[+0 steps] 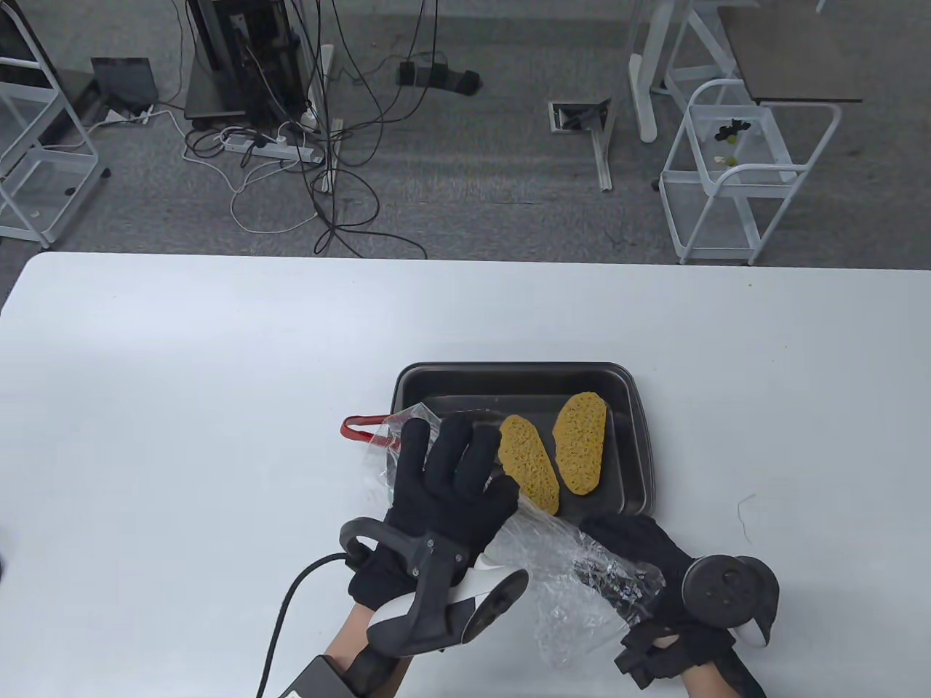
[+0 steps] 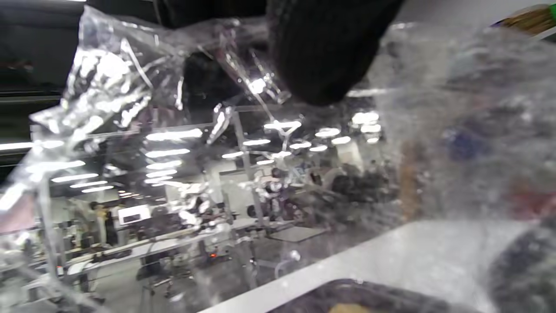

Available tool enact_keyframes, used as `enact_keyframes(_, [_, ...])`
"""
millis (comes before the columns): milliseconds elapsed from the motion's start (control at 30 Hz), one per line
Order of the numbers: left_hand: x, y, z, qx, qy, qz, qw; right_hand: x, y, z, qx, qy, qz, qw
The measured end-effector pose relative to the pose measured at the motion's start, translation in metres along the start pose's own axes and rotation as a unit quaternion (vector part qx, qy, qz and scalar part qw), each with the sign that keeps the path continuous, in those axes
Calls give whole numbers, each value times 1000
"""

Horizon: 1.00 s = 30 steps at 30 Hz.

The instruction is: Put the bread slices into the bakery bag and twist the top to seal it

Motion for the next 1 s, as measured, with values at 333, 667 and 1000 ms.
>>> enact_keyframes(333, [13, 21, 25, -123, 84, 7, 989, 20, 15, -5, -29, 18, 140, 990])
enact_keyframes(667, [55, 60, -47, -120, 210, 105, 965, 25, 34, -32, -36, 183, 293, 938])
enact_keyframes(1000, [96, 61, -25, -260, 195, 21, 945, -5, 28, -59, 46, 281, 260, 922])
Point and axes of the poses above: the tracker on the back of each hand, its own z axis roughly to the little-finger side, its own y axis roughly from the fingertips to the wrist, x = y × z, the point moved 3 cm from there along -y, roughly from the wrist to the fingertips, and after that the axes turned 8 degrees about -z, right-handed, at the moved point
